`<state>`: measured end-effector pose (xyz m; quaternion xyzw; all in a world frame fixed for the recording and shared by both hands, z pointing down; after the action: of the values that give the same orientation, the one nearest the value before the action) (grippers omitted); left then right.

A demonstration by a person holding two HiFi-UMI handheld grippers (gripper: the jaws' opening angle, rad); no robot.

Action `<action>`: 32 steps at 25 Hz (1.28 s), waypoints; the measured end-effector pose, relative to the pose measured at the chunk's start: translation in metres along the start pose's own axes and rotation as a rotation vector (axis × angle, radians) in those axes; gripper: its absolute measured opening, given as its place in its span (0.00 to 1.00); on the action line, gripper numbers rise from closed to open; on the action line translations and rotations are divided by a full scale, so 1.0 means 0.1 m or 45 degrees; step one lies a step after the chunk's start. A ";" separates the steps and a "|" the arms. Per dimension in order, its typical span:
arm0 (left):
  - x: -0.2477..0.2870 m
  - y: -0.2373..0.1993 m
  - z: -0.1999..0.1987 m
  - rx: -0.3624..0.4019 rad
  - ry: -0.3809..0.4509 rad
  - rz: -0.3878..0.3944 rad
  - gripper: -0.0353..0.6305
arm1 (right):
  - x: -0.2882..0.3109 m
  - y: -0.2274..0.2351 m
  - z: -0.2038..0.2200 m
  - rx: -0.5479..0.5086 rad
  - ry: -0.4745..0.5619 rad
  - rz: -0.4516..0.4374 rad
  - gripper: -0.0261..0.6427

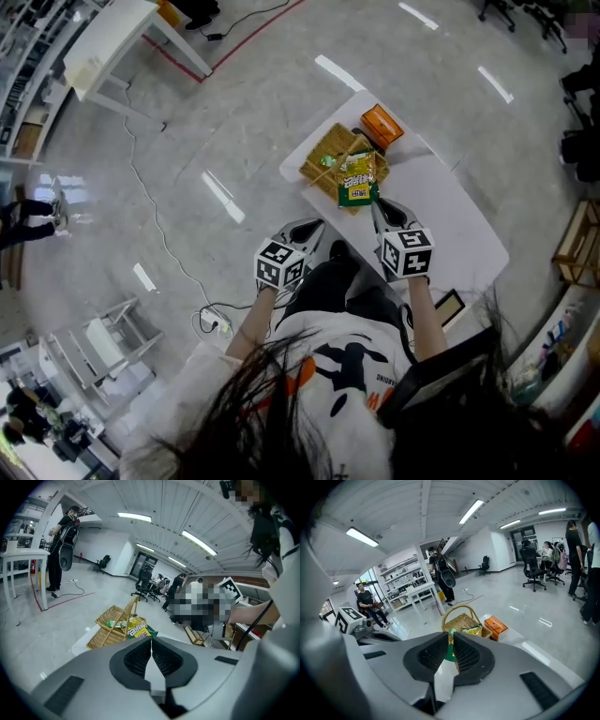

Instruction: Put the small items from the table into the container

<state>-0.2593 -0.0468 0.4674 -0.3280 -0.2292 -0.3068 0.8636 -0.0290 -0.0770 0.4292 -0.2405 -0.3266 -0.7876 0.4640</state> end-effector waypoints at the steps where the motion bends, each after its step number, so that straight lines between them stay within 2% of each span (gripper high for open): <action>1: 0.00 0.02 0.01 0.002 -0.003 0.002 0.06 | -0.08 -0.02 0.03 0.010 0.011 0.000 0.10; 4: 0.00 0.15 0.03 0.008 -0.012 0.017 0.06 | -0.33 -0.07 0.12 0.021 0.041 0.022 0.09; 7: 0.01 0.34 0.03 0.055 -0.011 0.043 0.06 | -0.58 -0.07 0.25 0.059 0.074 0.038 0.08; 12: -0.07 0.67 0.11 0.080 0.045 0.036 0.06 | -1.00 -0.12 0.53 0.105 0.117 0.036 0.08; 18: -0.29 1.17 0.46 0.083 0.105 0.002 0.06 | -1.55 -0.30 0.95 0.078 0.154 0.018 0.08; 25: -0.54 1.82 0.76 0.097 0.178 0.008 0.06 | -2.22 -0.50 1.54 0.057 0.191 0.028 0.08; 32: -0.66 2.43 0.88 0.195 0.211 0.061 0.06 | -2.62 -0.59 1.89 0.091 0.220 0.008 0.08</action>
<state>-0.1578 0.1853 0.3840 -0.2400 -0.1719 -0.2938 0.9091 0.0519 0.2337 0.3604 -0.1561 -0.3125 -0.7916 0.5013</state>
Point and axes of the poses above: the fingertips, and each gripper's own axes: x forward along the fingers, y to its right, z out of its underside, the point moved 9 cm from there along -x, backward along the fingers, and after that the axes turned 6 degrees about -y, right-handed, at the moved point
